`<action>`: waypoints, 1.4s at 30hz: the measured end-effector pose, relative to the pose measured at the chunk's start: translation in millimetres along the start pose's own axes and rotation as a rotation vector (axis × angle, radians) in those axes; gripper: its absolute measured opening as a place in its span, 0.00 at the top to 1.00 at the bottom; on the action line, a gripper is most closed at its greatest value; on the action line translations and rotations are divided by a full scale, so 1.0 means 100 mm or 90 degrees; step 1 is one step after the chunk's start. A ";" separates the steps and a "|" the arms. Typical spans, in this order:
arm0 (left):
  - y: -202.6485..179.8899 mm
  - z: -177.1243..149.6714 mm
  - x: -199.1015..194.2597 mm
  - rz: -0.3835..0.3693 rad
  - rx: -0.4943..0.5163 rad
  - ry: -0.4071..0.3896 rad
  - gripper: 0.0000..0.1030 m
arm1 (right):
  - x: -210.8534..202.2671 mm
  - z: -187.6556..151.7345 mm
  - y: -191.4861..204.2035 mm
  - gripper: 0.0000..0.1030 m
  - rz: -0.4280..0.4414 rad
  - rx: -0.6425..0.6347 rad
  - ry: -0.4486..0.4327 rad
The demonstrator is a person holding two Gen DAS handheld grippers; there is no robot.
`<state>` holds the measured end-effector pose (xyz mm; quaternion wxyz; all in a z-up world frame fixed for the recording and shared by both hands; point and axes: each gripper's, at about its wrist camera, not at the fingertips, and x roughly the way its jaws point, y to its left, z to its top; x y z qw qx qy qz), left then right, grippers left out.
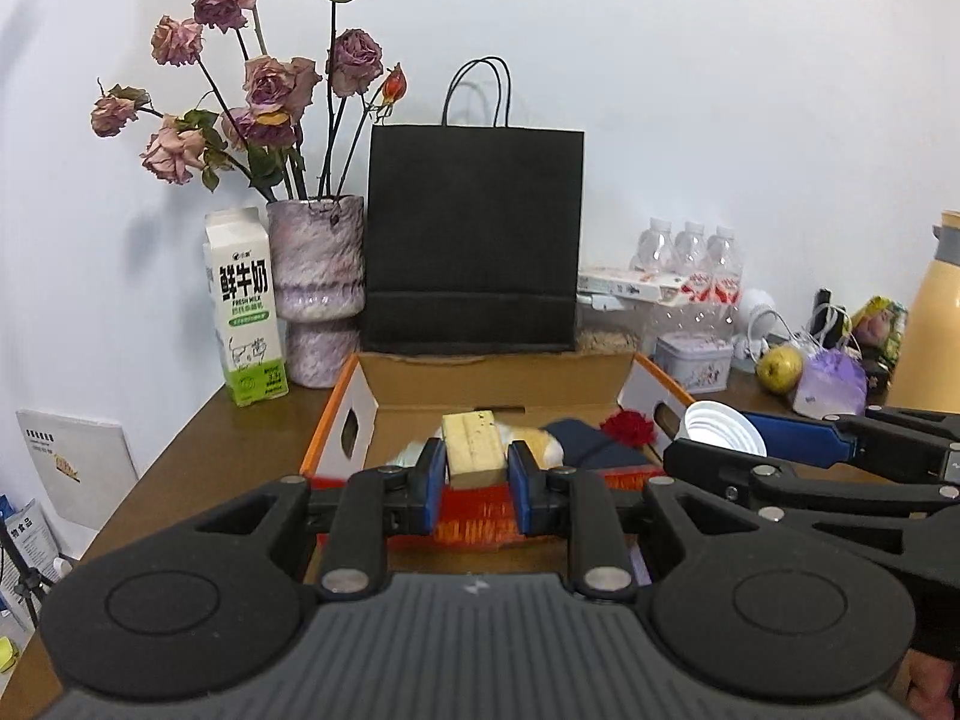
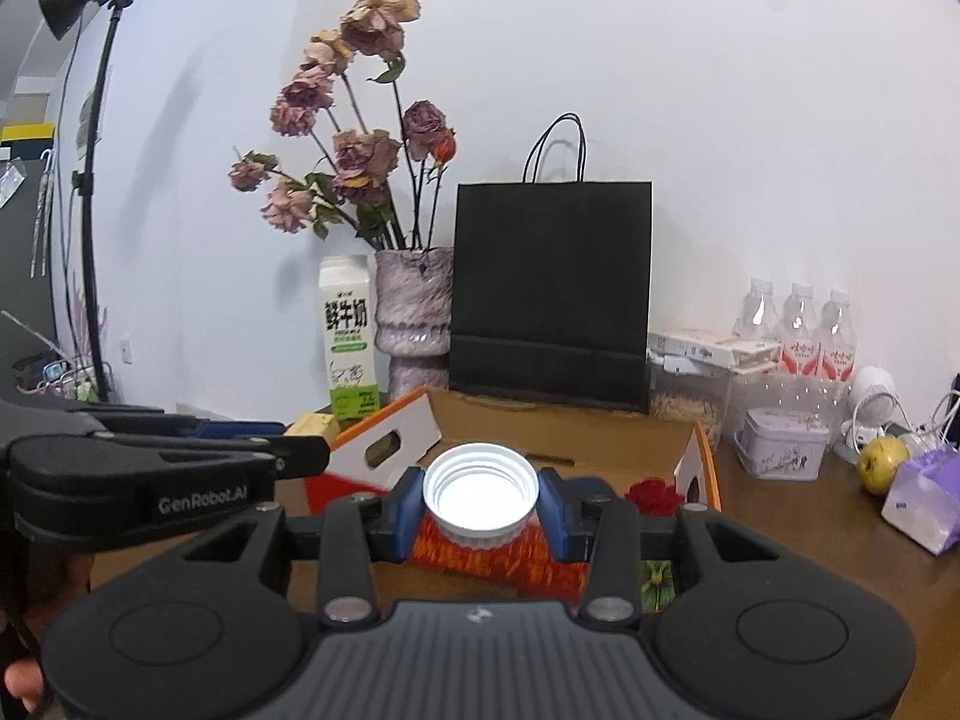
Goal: Organize objects
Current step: 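Open the right gripper to drop the cap while the left gripper releases the block in the box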
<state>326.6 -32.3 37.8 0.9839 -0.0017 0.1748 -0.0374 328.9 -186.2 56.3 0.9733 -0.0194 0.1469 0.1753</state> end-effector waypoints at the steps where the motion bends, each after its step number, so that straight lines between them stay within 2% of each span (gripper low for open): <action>1: 0.00 0.04 0.05 0.002 -0.003 -0.001 0.77 | 0.05 0.03 -0.01 0.62 -0.002 0.000 -0.002; 8: 0.00 0.24 0.40 0.014 -0.014 -0.014 0.77 | 0.45 0.21 -0.10 0.62 -0.006 0.012 -0.011; 19: 0.03 0.41 0.99 0.020 -0.029 -0.006 0.77 | 0.98 0.35 -0.35 0.62 -0.018 0.026 0.003; 32: 0.16 0.45 1.52 0.047 -0.039 0.029 0.77 | 1.46 0.33 -0.63 0.62 -0.046 0.035 0.052; 40: 0.18 0.42 1.69 0.041 -0.035 0.044 0.77 | 1.65 0.23 -0.72 0.62 -0.055 0.036 0.091; 41: 0.18 0.42 1.69 0.043 -0.036 0.043 0.74 | 1.67 0.22 -0.72 0.62 -0.058 0.035 0.097; 42: 0.19 0.42 1.70 0.046 -0.038 0.045 0.60 | 1.68 0.21 -0.73 0.60 -0.062 0.036 0.099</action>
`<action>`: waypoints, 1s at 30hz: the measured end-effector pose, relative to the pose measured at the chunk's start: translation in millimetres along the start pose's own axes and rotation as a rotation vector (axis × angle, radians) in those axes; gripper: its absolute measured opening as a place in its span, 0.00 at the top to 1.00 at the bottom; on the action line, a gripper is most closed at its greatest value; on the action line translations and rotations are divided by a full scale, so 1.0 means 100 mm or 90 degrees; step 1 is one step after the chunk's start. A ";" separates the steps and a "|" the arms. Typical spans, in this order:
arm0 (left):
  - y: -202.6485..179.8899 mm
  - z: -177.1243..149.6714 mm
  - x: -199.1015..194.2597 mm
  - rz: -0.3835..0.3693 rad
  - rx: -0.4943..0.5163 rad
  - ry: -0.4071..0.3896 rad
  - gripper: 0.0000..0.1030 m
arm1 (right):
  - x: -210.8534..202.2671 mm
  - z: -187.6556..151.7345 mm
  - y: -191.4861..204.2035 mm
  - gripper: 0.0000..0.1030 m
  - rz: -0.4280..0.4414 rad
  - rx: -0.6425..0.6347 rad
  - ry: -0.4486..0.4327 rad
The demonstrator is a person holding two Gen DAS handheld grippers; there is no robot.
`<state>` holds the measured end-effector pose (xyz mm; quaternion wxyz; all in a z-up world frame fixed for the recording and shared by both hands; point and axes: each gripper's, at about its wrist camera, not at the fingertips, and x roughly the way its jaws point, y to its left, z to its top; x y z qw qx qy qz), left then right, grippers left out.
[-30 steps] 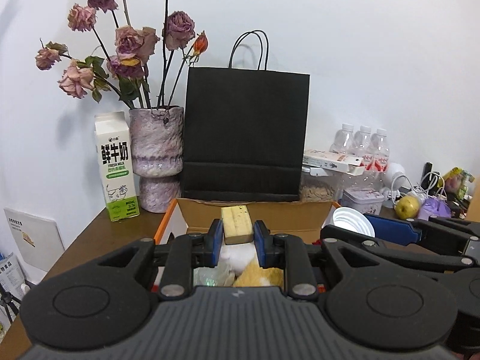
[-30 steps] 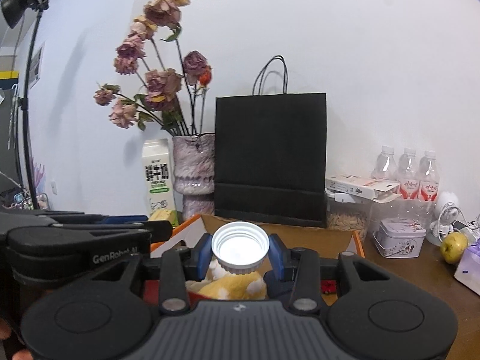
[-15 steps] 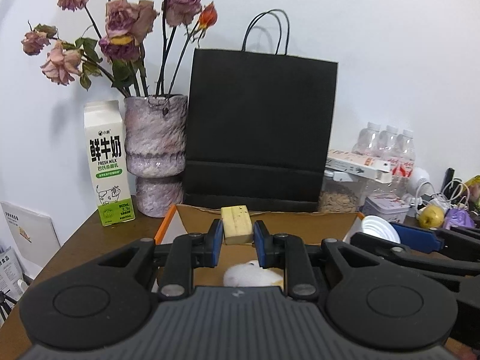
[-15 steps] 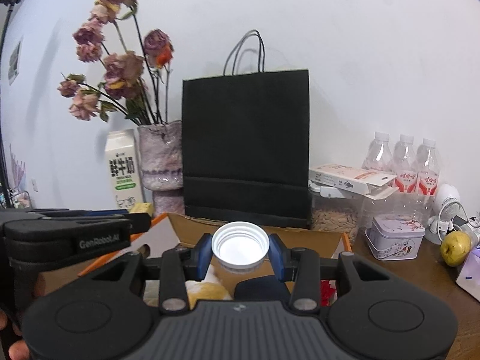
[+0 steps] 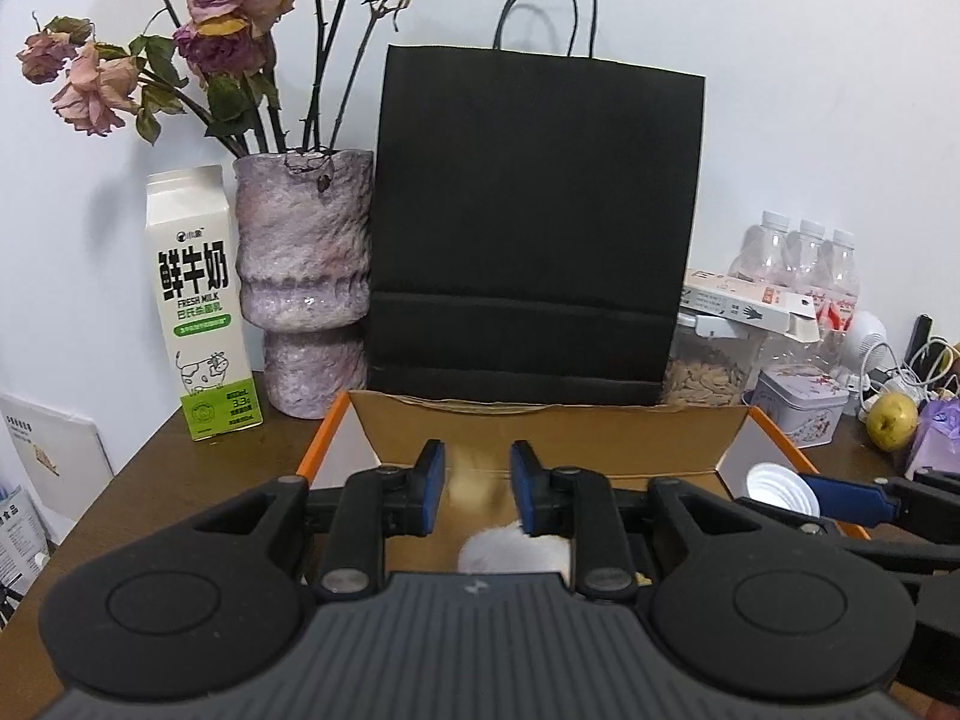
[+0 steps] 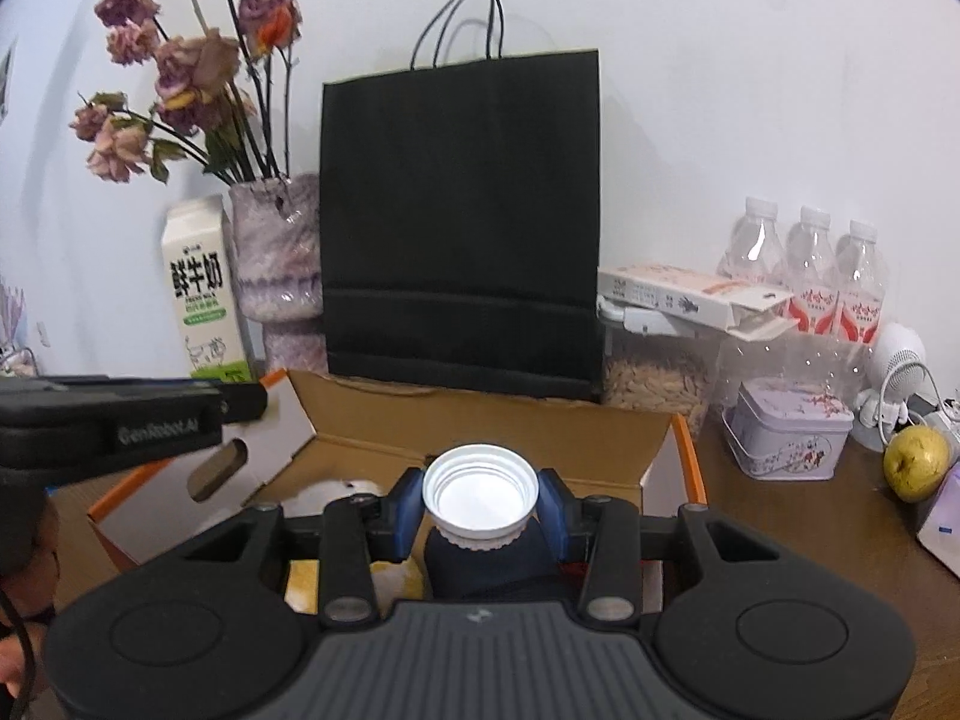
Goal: Organize objects
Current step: 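Open the right gripper to drop the cap while the left gripper releases the block in the box, then lift both grippers out of the box and back over the table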
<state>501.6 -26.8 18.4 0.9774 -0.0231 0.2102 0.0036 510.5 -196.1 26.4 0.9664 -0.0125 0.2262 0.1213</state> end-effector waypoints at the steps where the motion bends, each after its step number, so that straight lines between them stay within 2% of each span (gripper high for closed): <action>1: 0.01 0.00 0.00 0.005 -0.003 0.001 0.49 | 0.01 0.00 0.00 0.49 -0.003 0.002 0.004; 2: 0.01 0.00 0.00 0.010 -0.004 -0.003 0.33 | 0.02 -0.01 -0.01 0.41 -0.006 0.004 0.007; 3: 0.01 0.00 0.00 0.012 -0.003 -0.007 0.18 | 0.03 -0.01 -0.02 0.23 -0.010 0.006 0.009; 4: 0.02 0.00 -0.01 0.015 -0.003 -0.015 0.11 | 0.03 -0.02 -0.02 0.11 -0.016 0.007 0.009; 5: 0.02 0.00 -0.03 0.019 -0.003 -0.025 0.00 | 0.03 -0.02 -0.03 0.10 -0.021 0.005 0.007; 8: 0.00 0.01 -0.05 0.033 0.003 -0.041 0.00 | 0.04 -0.02 -0.04 0.02 -0.028 0.014 0.010; 20: 0.02 0.04 -0.16 0.026 -0.002 -0.046 0.00 | -0.07 0.00 0.00 0.00 -0.020 0.003 0.002; 30: 0.10 0.07 -0.49 0.023 -0.006 -0.057 0.00 | -0.44 -0.01 0.09 0.00 -0.012 -0.018 -0.037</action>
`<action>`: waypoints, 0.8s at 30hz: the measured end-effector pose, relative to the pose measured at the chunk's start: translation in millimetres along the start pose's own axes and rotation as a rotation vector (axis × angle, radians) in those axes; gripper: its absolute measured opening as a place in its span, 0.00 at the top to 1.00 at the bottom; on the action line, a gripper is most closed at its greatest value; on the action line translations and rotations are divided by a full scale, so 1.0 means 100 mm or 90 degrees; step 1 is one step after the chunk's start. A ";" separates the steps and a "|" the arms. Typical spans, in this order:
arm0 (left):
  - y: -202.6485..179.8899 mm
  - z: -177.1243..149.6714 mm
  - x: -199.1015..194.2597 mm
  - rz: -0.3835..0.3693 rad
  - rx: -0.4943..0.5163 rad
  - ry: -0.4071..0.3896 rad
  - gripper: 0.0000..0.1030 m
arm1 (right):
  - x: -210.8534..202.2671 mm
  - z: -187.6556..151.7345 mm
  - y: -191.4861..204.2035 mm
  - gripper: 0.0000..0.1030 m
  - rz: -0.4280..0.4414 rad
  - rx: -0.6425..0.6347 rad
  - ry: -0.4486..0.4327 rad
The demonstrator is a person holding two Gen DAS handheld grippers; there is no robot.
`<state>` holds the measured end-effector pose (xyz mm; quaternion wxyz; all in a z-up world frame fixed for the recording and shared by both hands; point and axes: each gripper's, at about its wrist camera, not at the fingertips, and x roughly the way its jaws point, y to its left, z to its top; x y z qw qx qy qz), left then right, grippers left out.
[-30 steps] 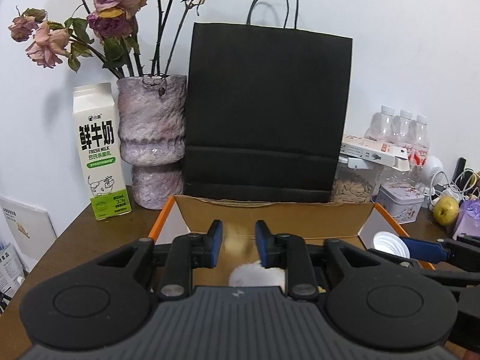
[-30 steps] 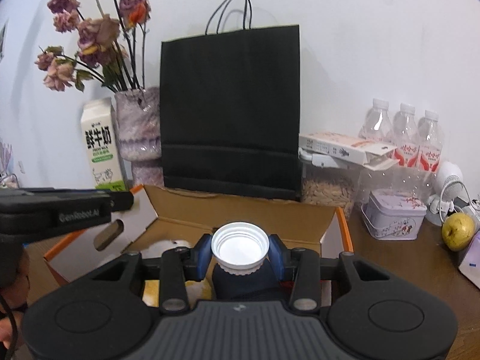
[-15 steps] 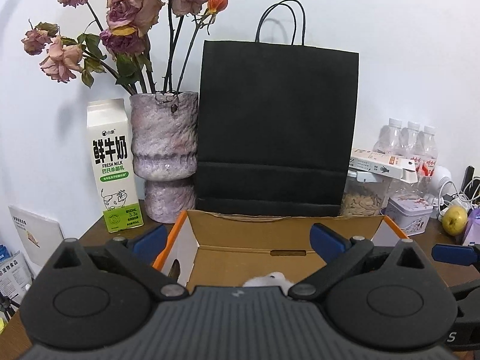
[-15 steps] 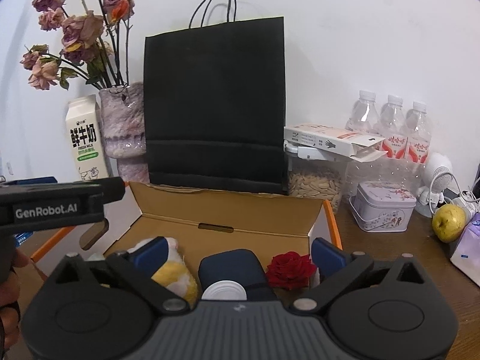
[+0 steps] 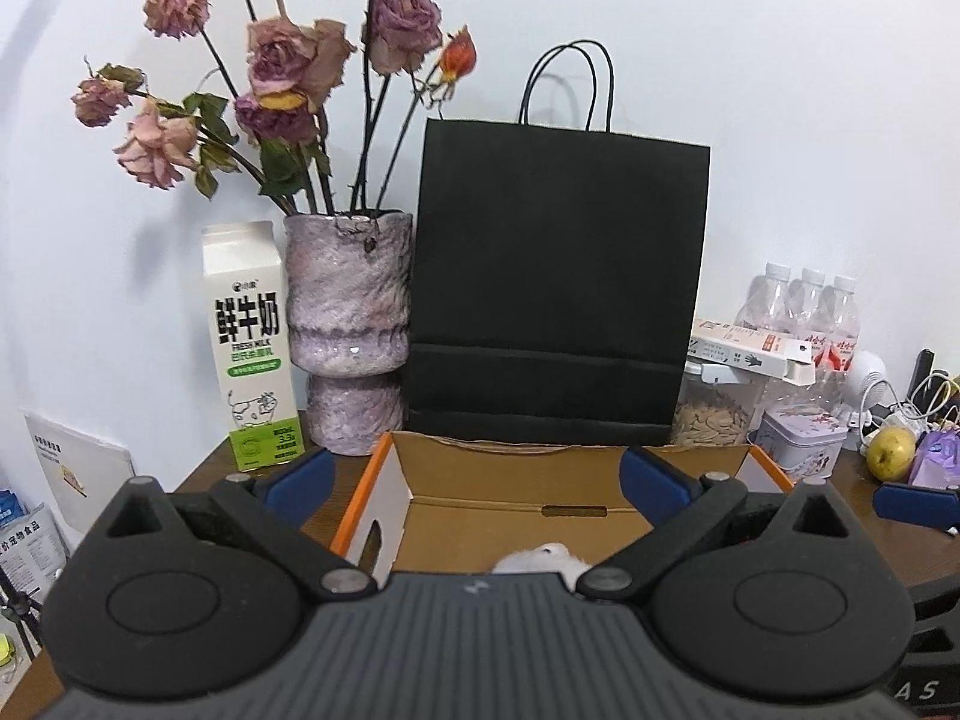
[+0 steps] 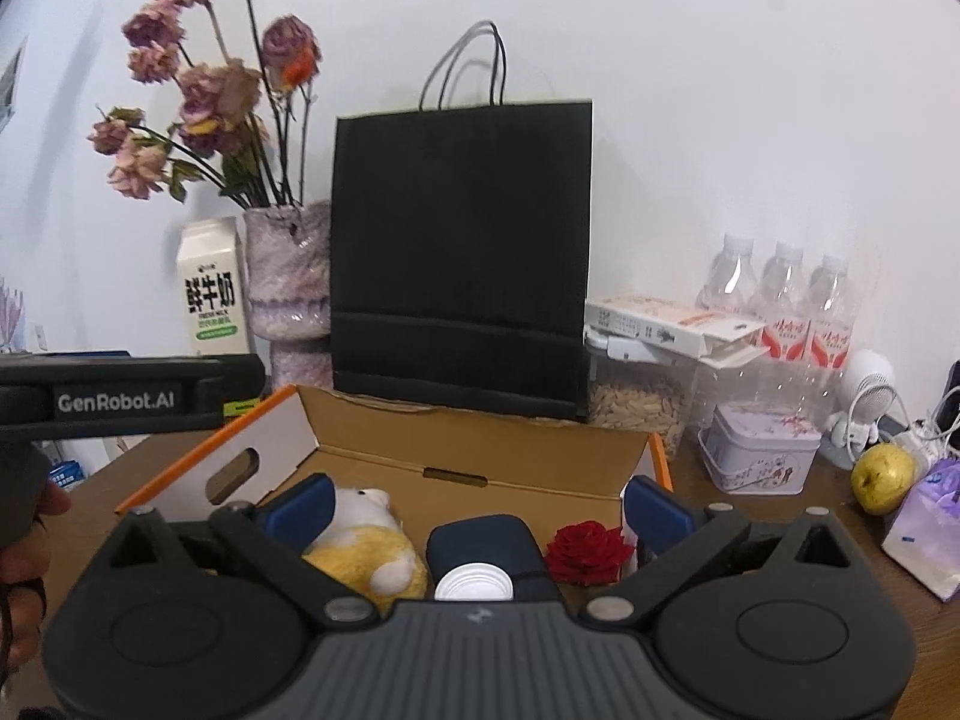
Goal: Organize objects
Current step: 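Lift both grippers out of the box and back over the table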
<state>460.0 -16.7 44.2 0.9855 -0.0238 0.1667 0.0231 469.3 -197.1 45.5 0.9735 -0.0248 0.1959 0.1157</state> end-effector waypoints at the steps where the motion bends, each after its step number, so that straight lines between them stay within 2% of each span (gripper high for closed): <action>1: 0.02 0.00 -0.04 0.000 -0.001 0.000 0.00 | -0.04 -0.01 0.01 0.00 0.000 -0.002 -0.004; 15: 0.20 -0.09 -0.68 0.005 -0.002 0.001 0.00 | -0.74 -0.19 0.19 0.00 0.010 -0.018 -0.041; 24: 0.23 -0.31 -1.17 -0.001 0.004 0.010 0.00 | -1.17 -0.45 0.35 0.00 0.029 -0.018 -0.033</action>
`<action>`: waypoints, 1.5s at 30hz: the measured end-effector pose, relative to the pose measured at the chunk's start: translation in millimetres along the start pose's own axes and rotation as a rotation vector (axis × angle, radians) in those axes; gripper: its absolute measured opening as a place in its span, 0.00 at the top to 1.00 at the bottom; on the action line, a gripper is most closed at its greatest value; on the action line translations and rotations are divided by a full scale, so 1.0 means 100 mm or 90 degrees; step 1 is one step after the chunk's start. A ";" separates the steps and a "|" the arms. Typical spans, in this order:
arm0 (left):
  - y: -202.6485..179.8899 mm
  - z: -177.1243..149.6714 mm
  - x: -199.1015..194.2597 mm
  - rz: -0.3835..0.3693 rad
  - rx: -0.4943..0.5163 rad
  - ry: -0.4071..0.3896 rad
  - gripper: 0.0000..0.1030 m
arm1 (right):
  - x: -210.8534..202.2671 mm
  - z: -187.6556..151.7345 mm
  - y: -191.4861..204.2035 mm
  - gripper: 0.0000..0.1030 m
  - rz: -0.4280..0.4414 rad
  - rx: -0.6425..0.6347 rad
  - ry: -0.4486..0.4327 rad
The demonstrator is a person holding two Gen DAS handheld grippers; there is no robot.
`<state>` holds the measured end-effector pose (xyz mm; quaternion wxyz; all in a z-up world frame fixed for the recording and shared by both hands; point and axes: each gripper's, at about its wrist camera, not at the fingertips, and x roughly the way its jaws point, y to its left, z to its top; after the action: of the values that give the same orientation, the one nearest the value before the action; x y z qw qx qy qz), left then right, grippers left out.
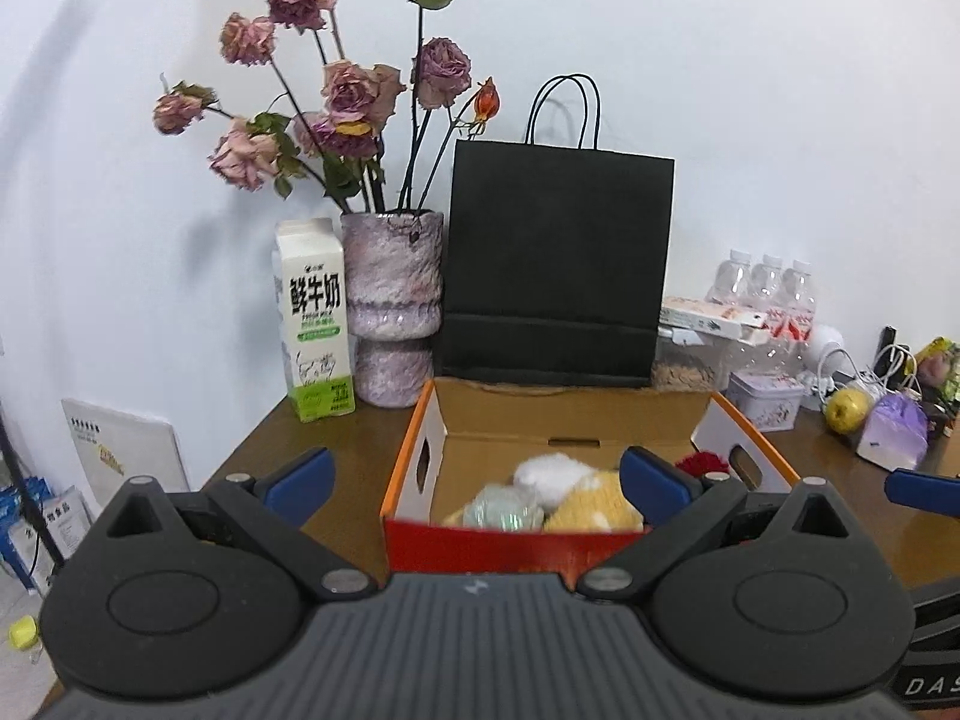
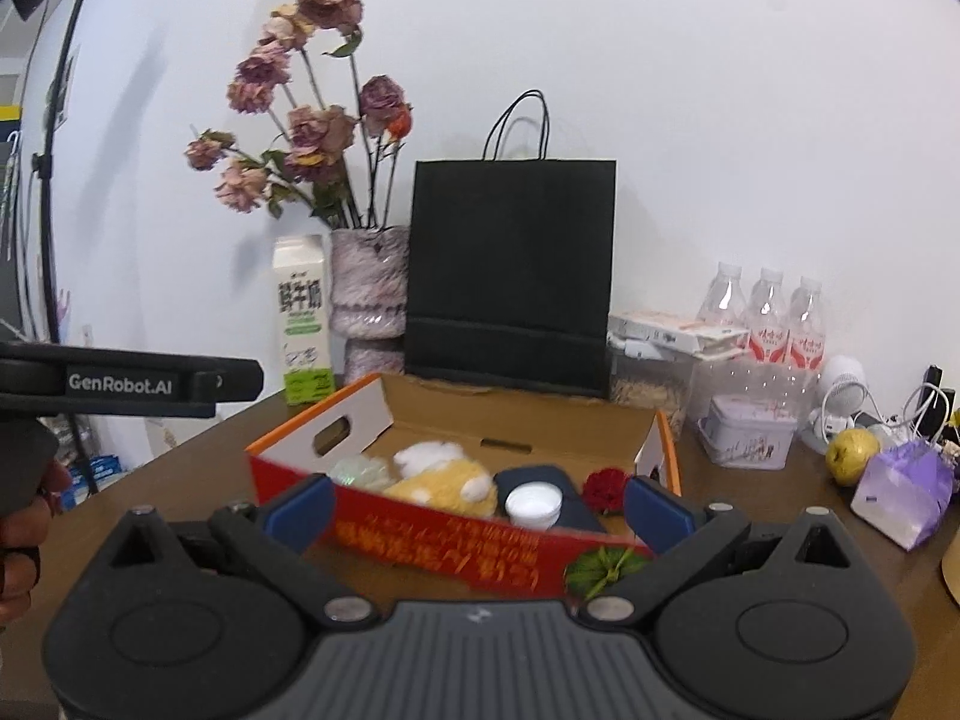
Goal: Organize objects
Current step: 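Lift both grippers out of the box and back over the table, then lower the left gripper onto the white tissue and close it while the right gripper approaches the purple cloth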
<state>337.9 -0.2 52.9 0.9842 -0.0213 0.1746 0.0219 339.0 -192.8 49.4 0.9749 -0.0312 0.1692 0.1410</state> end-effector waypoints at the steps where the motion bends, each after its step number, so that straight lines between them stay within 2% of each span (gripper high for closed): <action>1: 0.01 -0.04 -0.06 -0.002 -0.003 0.006 0.00 | -0.05 -0.03 0.02 0.00 0.001 -0.002 0.002; 10: 0.05 -0.33 -0.48 0.001 -0.005 0.040 0.00 | -0.49 -0.31 0.17 0.00 0.010 -0.010 0.016; 22: 0.13 -0.76 -0.85 0.023 -0.004 0.104 0.00 | -0.85 -0.74 0.26 0.00 0.020 -0.004 0.055; 35: 0.12 -1.27 -0.87 0.021 -0.008 0.216 0.00 | -0.94 -1.16 0.13 0.00 0.003 0.016 0.100; 43: 0.01 -1.49 -0.80 0.025 -0.008 0.277 0.00 | -0.95 -1.26 0.06 0.00 0.003 0.022 0.106; 45: -0.01 -1.54 -0.80 0.035 -0.005 0.264 0.00 | -0.97 -1.26 0.05 0.00 0.007 0.024 0.100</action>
<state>209.7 -12.2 -64.2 0.9260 -0.0248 0.3741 0.0446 209.6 -226.7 -36.9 0.9583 -0.0233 0.2479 0.1400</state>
